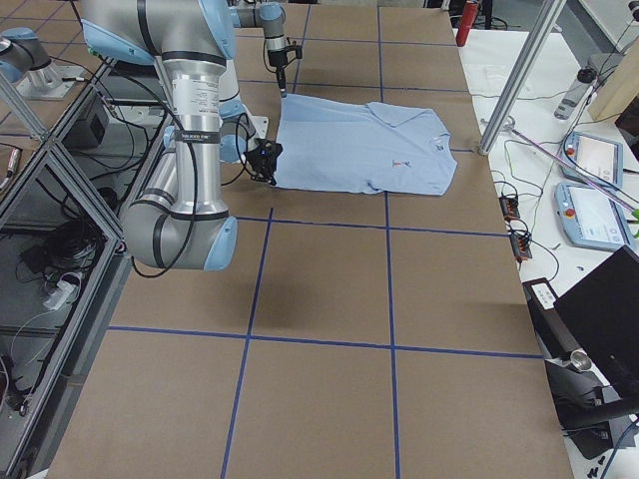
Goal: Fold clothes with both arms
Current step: 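Lift the hem with both grippers and fold it toward the collar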
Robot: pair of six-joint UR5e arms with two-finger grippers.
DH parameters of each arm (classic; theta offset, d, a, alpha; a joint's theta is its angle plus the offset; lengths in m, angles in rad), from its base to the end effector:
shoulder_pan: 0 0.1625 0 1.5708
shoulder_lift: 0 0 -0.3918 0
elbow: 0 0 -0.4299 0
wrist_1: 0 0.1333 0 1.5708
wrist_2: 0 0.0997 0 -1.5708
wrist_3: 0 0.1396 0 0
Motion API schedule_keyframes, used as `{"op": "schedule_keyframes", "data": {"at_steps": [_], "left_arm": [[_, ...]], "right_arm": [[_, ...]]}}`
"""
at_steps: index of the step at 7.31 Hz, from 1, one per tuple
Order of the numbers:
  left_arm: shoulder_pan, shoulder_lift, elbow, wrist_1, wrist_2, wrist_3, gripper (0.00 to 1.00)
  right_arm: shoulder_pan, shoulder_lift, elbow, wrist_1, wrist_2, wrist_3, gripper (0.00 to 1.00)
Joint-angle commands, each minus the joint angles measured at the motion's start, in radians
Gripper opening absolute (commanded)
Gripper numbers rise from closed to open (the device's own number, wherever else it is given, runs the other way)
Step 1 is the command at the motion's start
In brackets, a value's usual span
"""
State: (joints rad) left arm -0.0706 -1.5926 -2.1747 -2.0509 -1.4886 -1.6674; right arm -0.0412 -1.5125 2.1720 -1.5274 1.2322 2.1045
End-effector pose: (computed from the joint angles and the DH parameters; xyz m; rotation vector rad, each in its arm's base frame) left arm 0.5145 -0.1815 0.2757 0.0594 1.1079 -0.1952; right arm -0.5307 -0.1579 0.3262 0.1155 -0.7707 0.5867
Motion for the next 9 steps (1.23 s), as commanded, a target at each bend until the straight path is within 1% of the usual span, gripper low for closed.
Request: {"op": "schedule_keyframes", "data": {"at_steps": [1,2,3,4,5,6,7,8,9], "left_arm": [[-0.009,0.017,-0.086,0.023,-0.081,0.000,0.00],[-0.011,0.032,-0.211,0.138,-0.129,0.000,0.00],[-0.015,0.027,-0.373,0.298,-0.216,0.000,0.00],[-0.056,0.013,-0.501,0.436,-0.305,0.003,0.00],[-0.155,-0.010,-0.504,0.465,-0.374,0.018,0.00],[-0.205,-0.047,-0.470,0.477,-0.390,0.088,0.00],[-0.301,-0.090,-0.403,0.480,-0.394,0.200,0.00],[-0.416,-0.145,-0.342,0.507,-0.427,0.310,0.00],[-0.536,-0.217,-0.280,0.570,-0.497,0.419,0.00]], "right_arm": [[0.010,0.003,0.229,-0.211,0.074,-0.052,0.00],[0.006,0.006,0.358,-0.328,0.107,-0.055,0.00],[0.017,0.008,0.499,-0.435,0.166,-0.076,0.00],[0.082,0.037,0.540,-0.471,0.269,-0.099,0.00],[0.168,0.061,0.537,-0.476,0.300,-0.207,0.00],[0.219,0.122,0.510,-0.479,0.320,-0.313,0.00],[0.325,0.174,0.441,-0.478,0.369,-0.372,0.00],[0.431,0.252,0.381,-0.479,0.430,-0.474,0.00],[0.525,0.311,0.309,-0.478,0.473,-0.521,0.00]]}}
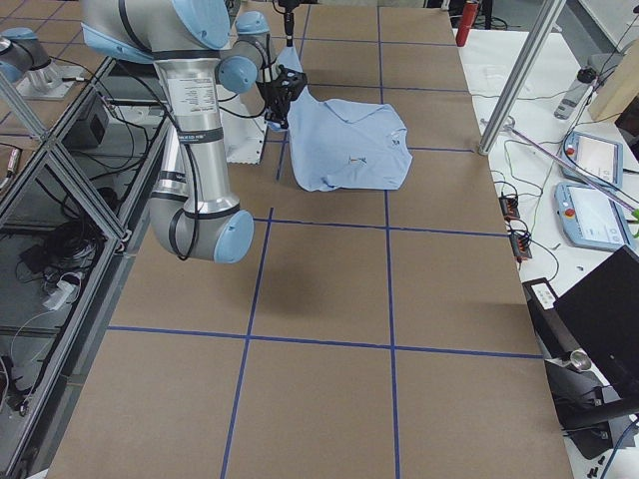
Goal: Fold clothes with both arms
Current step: 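Lift the hem with both grippers and fold it toward the collar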
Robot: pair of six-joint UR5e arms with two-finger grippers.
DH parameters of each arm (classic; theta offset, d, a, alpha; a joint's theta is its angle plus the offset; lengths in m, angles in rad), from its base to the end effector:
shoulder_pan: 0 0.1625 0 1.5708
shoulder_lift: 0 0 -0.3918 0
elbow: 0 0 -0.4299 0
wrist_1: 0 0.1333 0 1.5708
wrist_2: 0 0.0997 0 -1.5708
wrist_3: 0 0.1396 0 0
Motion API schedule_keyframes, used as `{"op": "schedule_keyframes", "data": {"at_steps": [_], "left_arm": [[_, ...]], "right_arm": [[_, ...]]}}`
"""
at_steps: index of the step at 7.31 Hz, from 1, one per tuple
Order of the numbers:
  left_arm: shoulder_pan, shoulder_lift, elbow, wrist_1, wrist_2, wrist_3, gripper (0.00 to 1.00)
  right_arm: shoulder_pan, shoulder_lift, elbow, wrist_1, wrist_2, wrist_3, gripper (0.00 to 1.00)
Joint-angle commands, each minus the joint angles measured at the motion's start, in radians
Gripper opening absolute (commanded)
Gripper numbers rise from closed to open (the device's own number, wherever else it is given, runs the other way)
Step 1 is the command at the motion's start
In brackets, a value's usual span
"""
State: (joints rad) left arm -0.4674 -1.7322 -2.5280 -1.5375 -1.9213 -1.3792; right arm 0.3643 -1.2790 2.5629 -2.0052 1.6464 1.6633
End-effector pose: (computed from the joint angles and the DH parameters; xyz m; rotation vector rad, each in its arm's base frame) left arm 0.3305 -0.2624 0.1355 0.0490 1.1162 -0.0563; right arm -0.3344 -0.2589 0.1425 0.0450 -0.8569 0.3966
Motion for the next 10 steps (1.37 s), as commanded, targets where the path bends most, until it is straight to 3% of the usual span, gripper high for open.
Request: {"op": "schedule_keyframes", "data": {"at_steps": [1,4,6,10], "left_arm": [[-0.231,-0.126,0.130,0.089,-0.090,0.213,0.00],[-0.290,-0.208,0.335,0.076,-0.055,0.276,0.00],[-0.290,-0.276,0.484,0.048,-0.006,0.331,0.00],[-0.287,-0.371,0.930,-0.286,0.050,0.356,0.00]], "right_arm": [[0.198,0.139,-0.169,0.003,0.093,-0.139,0.00],[0.277,0.240,-0.372,0.016,0.093,-0.230,0.00],[0.289,0.268,-0.533,0.147,0.089,-0.246,0.00],[0.295,0.305,-0.885,0.426,0.072,-0.284,0.00]]}}
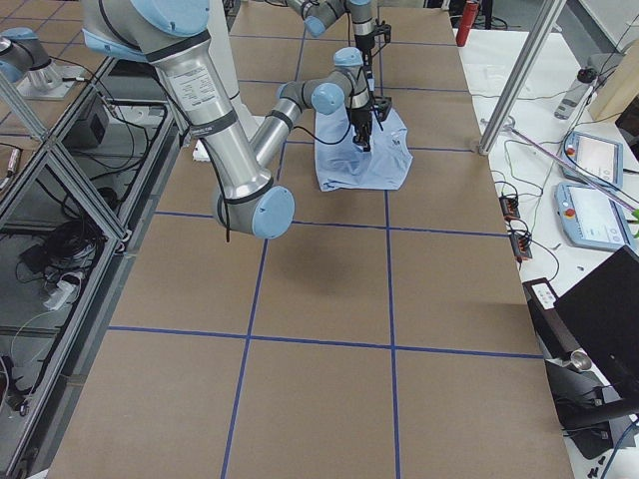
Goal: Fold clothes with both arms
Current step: 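Lay the hem down near the collar and open both grippers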
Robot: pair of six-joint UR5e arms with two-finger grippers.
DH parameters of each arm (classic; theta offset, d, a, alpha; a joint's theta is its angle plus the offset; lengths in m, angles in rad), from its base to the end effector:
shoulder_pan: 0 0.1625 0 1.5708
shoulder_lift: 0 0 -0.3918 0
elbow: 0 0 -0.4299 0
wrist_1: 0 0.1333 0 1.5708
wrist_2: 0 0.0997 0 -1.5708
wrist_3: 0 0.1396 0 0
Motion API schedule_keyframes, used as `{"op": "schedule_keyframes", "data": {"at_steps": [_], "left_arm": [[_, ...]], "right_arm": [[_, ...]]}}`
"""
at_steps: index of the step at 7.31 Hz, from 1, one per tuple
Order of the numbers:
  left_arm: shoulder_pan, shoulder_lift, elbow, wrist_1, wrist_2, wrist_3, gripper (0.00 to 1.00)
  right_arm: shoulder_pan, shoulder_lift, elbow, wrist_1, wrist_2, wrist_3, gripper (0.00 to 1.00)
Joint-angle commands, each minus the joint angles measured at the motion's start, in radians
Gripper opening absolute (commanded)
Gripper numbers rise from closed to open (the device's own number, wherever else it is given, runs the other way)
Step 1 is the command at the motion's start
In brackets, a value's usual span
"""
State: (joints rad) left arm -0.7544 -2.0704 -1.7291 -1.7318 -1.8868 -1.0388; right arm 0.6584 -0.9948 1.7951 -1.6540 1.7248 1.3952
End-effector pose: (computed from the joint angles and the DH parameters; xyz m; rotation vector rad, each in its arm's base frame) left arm 0.4433 -0.5400 0.2614 0.2483 0.8281 -0.0790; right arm -0.4683 -0.5037 0.2211 0.1562 -0.7191 0.4058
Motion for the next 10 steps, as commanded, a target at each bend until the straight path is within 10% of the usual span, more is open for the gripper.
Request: {"op": "schedule_keyframes", "data": {"at_steps": [1,6,7,8,10], "left_arm": [[0.001,-0.037,0.193,-0.123,0.020,0.025,0.00],[0.003,-0.053,0.267,-0.170,0.018,0.043,0.00],[-0.002,-0.053,0.261,-0.187,0.018,0.042,0.00],[-0.003,-0.034,0.261,-0.250,0.017,0.046,0.99],[0.001,-0.007,0.176,-0.272,0.005,0.071,1.00]], "right_arm": [[0.003,0.025,-0.191,0.144,-0.016,-0.018,0.00],[0.013,0.024,-0.235,0.174,-0.018,-0.034,0.00],[0.013,0.024,-0.237,0.175,-0.018,-0.033,0.28],[0.012,0.025,-0.238,0.174,-0.040,-0.042,0.99],[0.038,0.025,-0.231,0.177,-0.031,-0.152,1.00]]}}
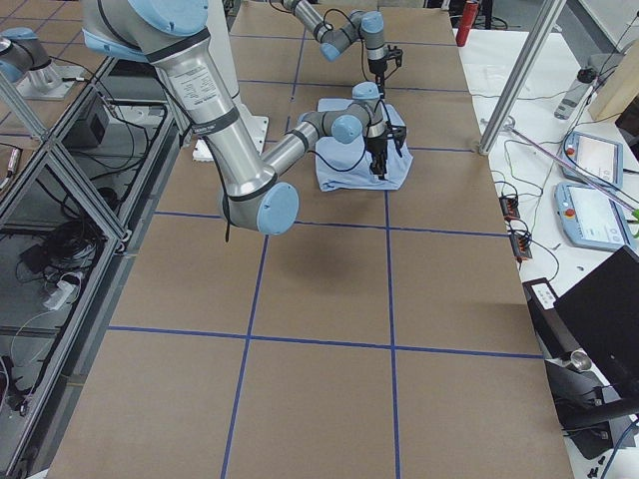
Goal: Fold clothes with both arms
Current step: 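Lay the hem down near the collar and open both grippers, then move the left gripper to the folded shirt's side edge nearest it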
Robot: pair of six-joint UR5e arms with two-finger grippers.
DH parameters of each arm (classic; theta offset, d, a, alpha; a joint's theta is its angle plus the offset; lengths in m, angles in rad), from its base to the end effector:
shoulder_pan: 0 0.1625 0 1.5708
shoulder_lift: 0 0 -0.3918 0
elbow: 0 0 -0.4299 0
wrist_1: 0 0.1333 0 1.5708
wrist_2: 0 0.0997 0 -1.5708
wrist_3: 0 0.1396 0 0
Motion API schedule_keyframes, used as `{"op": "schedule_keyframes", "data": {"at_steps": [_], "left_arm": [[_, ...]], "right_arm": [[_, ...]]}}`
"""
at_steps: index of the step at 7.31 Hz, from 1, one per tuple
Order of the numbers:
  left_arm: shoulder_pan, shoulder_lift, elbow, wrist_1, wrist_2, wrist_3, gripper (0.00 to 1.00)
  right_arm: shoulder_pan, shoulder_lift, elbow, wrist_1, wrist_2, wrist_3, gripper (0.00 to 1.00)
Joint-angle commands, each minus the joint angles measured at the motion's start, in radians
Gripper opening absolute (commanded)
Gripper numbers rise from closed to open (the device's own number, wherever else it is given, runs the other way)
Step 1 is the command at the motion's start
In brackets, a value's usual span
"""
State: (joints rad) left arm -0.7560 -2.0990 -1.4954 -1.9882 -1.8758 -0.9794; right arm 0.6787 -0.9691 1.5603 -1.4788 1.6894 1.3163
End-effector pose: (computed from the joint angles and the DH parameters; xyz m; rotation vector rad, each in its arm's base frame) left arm 0.4831 -0.5811 0.3225 0.3153 0.8521 -0.0204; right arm -0.5054 -0.5577 0.2905 0.2064 -0.6645 0.3666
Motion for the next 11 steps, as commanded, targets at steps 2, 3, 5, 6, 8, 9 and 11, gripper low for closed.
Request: {"op": "schedule_keyframes", "data": {"at_steps": [2,3,5,6,8,9,11], "left_arm": [[0.050,0.176,-0.249,-0.026,-0.057,-0.054,1.00],[0.099,0.241,-0.329,-0.027,-0.051,-0.105,1.00],[0.200,0.341,-0.407,-0.061,-0.005,-0.215,1.00],[0.257,0.365,-0.405,-0.101,0.054,-0.276,0.98],[0.312,0.367,-0.393,-0.103,0.098,-0.312,0.60],[0.323,0.367,-0.390,-0.101,0.099,-0.312,0.60],[0.334,0.367,-0.388,-0.101,0.099,-0.312,0.60]], "right_arm": [[0.028,-0.002,0.004,0.002,0.006,-0.100,1.00],[0.027,0.001,0.004,0.002,0.006,-0.100,1.00],[0.030,0.000,0.006,0.003,0.007,-0.100,1.00],[0.030,0.000,0.006,0.003,0.006,-0.098,1.00],[0.030,0.001,0.006,0.003,0.006,-0.100,1.00],[0.030,0.001,0.006,0.003,0.006,-0.098,1.00],[0.030,0.001,0.006,0.003,0.006,-0.098,1.00]]}}
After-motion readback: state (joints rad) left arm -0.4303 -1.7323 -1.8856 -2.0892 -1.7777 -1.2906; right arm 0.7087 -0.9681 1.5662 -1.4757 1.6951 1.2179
